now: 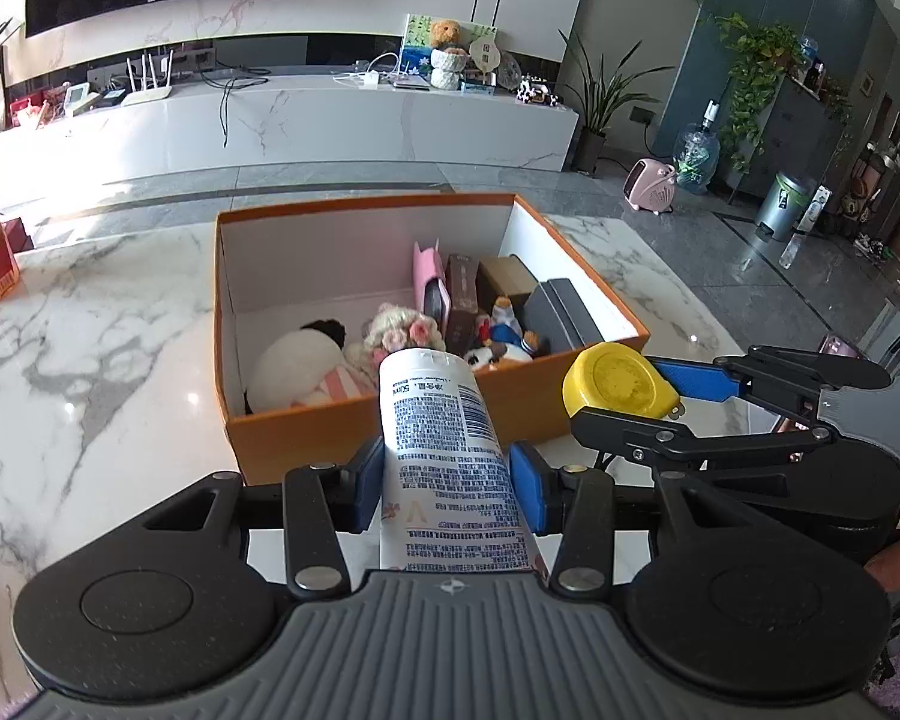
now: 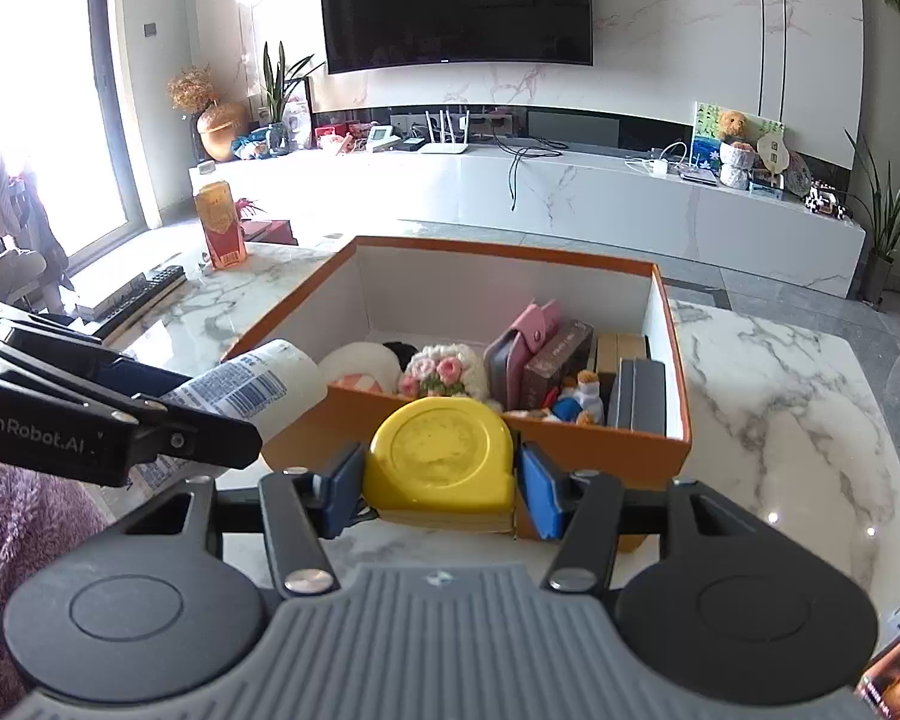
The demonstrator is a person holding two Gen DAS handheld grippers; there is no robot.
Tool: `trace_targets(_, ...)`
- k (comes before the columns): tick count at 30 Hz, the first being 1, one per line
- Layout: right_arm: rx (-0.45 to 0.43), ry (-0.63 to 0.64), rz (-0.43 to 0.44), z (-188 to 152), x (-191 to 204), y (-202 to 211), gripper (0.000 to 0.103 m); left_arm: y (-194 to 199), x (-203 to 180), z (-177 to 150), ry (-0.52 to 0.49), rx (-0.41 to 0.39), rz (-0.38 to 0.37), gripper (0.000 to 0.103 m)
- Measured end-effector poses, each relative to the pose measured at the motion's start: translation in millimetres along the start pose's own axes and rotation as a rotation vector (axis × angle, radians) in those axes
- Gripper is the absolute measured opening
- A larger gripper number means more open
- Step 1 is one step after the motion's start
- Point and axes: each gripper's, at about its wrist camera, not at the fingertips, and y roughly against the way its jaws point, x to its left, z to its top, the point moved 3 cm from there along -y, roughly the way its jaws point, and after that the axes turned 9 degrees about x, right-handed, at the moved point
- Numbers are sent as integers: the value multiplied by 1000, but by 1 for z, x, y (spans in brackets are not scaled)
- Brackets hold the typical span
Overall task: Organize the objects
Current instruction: 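Carry the lotion tube and tape measure over the orange box with both grippers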
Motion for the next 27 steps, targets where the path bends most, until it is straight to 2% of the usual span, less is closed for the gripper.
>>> trace_targets(5,-20,26,-19,32,-3,-14,58,-5,15,32,-2,-21,25,52)
trace_targets(14,17,-5,36,76,-17,-70,58,-35,41,74,-38,-4,94,52)
trace_targets(21,82,47,31,99,-21,-121,58,-70,53,97,-86,59,122,52)
trace_targets(27,122,28,43,119,-45,-151,58,-96,62,109,-101,106,124,52)
